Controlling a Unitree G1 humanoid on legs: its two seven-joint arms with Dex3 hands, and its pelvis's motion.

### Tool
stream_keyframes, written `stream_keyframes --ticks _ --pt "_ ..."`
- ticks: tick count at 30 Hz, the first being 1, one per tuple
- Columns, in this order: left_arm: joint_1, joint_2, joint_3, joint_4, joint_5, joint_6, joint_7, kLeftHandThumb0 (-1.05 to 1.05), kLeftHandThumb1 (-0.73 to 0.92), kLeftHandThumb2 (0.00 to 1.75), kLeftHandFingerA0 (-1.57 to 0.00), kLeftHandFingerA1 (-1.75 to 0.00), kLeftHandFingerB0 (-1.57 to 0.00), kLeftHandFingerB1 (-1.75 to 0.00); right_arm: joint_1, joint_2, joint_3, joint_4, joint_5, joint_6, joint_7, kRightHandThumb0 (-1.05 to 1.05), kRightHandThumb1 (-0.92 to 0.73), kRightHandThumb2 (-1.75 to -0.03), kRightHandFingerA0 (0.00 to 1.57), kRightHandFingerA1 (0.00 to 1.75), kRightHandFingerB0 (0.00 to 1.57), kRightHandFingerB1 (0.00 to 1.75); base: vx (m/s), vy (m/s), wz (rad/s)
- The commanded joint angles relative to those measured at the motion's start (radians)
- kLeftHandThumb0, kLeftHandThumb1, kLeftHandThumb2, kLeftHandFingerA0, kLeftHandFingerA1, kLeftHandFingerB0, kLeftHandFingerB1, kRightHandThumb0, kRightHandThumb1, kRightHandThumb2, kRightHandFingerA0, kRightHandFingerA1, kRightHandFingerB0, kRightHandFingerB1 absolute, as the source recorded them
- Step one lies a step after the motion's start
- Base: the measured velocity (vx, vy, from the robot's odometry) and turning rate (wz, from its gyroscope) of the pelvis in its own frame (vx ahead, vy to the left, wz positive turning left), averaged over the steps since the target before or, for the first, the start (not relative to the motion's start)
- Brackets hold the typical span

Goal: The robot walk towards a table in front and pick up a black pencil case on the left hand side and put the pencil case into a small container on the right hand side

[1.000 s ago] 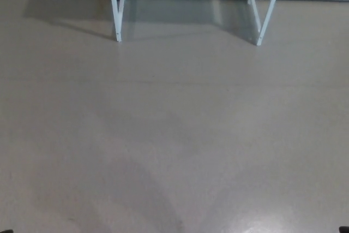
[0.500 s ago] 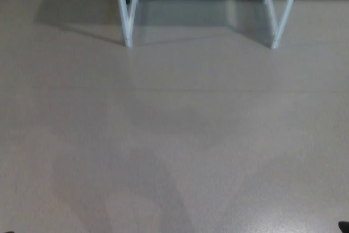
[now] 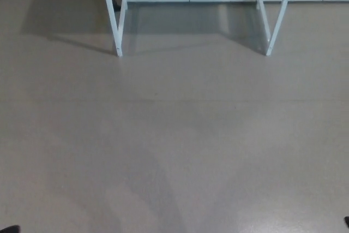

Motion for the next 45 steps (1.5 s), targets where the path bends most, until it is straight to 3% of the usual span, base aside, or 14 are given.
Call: stream_keyframes --ticks 1,6,7,11,13,16,18,19,27,28,31,35,39,45 --pt "0.016 0.006 -0.003 -0.009 -0.003 0.002 0.009 -0.18 0.52 0.56 -0.41 -0.46 -0.33 -0.34 0.005 -0.001 -0.006 -0.001 0.008 -0.003 -0.008 -0.45 -0.44 -0.73 0.55 0.52 0.39 0.47 0.13 0.126 0.03" --pt "0.016 0.012 -0.009 -0.005 -0.001 0.001 0.010 -0.15 0.51 0.55 -0.44 -0.47 -0.33 -0.34 0.003 -0.002 -0.005 -0.002 0.009 0.005 -0.003 -0.45 -0.44 -0.74 0.53 0.52 0.38 0.47 0.16 0.024 0.06" --pt "0.014 0.010 -0.005 -0.004 -0.008 0.005 0.008 -0.15 0.51 0.54 -0.44 -0.47 -0.34 -0.34 0.003 -0.002 -0.004 -0.001 0.008 0.004 -0.004 -0.37 -0.54 -0.56 0.61 0.41 0.45 0.37 0.18 -0.078 0.04" --pt "0.015 0.017 -0.021 -0.005 0.018 -0.002 0.030 -0.17 0.50 0.54 -0.45 -0.45 -0.34 -0.33 -0.001 -0.001 -0.003 0.008 0.005 -0.002 -0.007 -0.36 -0.55 -0.56 0.60 0.41 0.45 0.37 0.15 -0.136 0.07" --pt "0.017 0.019 -0.024 0.003 0.017 -0.009 0.026 -0.18 0.51 0.54 -0.45 -0.45 -0.34 -0.33 0.000 -0.006 0.002 0.010 -0.005 -0.004 -0.011 -0.45 -0.45 -0.74 0.53 0.52 0.38 0.47 0.21 -0.209 0.00" --pt "0.010 0.018 -0.019 0.019 -0.001 -0.007 0.019 -0.19 0.50 0.55 -0.43 -0.47 -0.35 -0.34 -0.002 -0.004 0.000 0.016 0.007 -0.004 -0.003 -0.36 -0.55 -0.56 0.60 0.41 0.44 0.37 0.16 -0.173 0.03" --pt "0.022 0.019 -0.028 0.000 0.010 -0.015 0.025 -0.18 0.50 0.54 -0.44 -0.46 -0.35 -0.34 0.001 -0.007 0.006 0.009 -0.004 -0.002 -0.012 -0.37 -0.54 -0.56 0.60 0.41 0.45 0.37 0.16 -0.091 -0.01" --pt "0.024 0.016 -0.022 -0.001 -0.001 -0.018 0.016 -0.15 0.50 0.55 -0.43 -0.47 -0.35 -0.34 -0.002 -0.008 0.006 0.016 -0.004 -0.004 -0.011 -0.46 -0.45 -0.74 0.53 0.52 0.38 0.47 0.19 -0.051 -0.02" --pt "0.025 0.020 -0.024 0.011 -0.002 -0.020 0.009 -0.16 0.52 0.55 -0.43 -0.46 -0.34 -0.34 0.010 -0.009 0.009 0.009 -0.002 -0.009 -0.004 -0.46 -0.45 -0.74 0.52 0.52 0.38 0.47 0.19 0.106 0.05" --pt "0.027 0.020 -0.024 0.012 -0.001 -0.023 0.009 -0.16 0.51 0.55 -0.43 -0.46 -0.35 -0.34 0.011 -0.011 0.015 0.009 -0.015 -0.007 -0.015 -0.38 -0.55 -0.56 0.59 0.40 0.44 0.36 0.15 0.308 -0.59" --pt "0.025 0.014 -0.012 0.015 -0.021 -0.021 -0.002 -0.14 0.51 0.55 -0.42 -0.47 -0.34 -0.34 0.006 -0.012 0.017 0.017 -0.014 -0.009 -0.020 -0.45 -0.45 -0.74 0.53 0.52 0.38 0.46 0.18 0.186 0.06" --pt "0.036 0.018 -0.024 0.027 -0.002 -0.034 0.003 -0.19 0.49 0.54 -0.44 -0.48 -0.36 -0.34 0.028 -0.014 0.018 0.020 -0.016 -0.022 -0.020 -0.35 -0.56 -0.57 0.60 0.40 0.45 0.37 0.17 0.035 0.07" --pt "0.047 0.017 -0.032 0.020 0.005 -0.039 0.008 -0.19 0.49 0.55 -0.44 -0.48 -0.34 -0.34 0.031 -0.015 0.018 0.017 -0.019 -0.017 -0.019 -0.43 -0.46 -0.72 0.54 0.51 0.39 0.46 0.20 -0.083 0.08" --pt "0.044 0.013 -0.035 0.029 0.011 -0.052 0.026 -0.19 0.49 0.55 -0.45 -0.48 -0.36 -0.34 0.024 -0.016 0.021 0.026 -0.017 -0.016 -0.016 -0.34 -0.56 -0.57 0.60 0.41 0.43 0.37 0.19 -0.247 0.07"
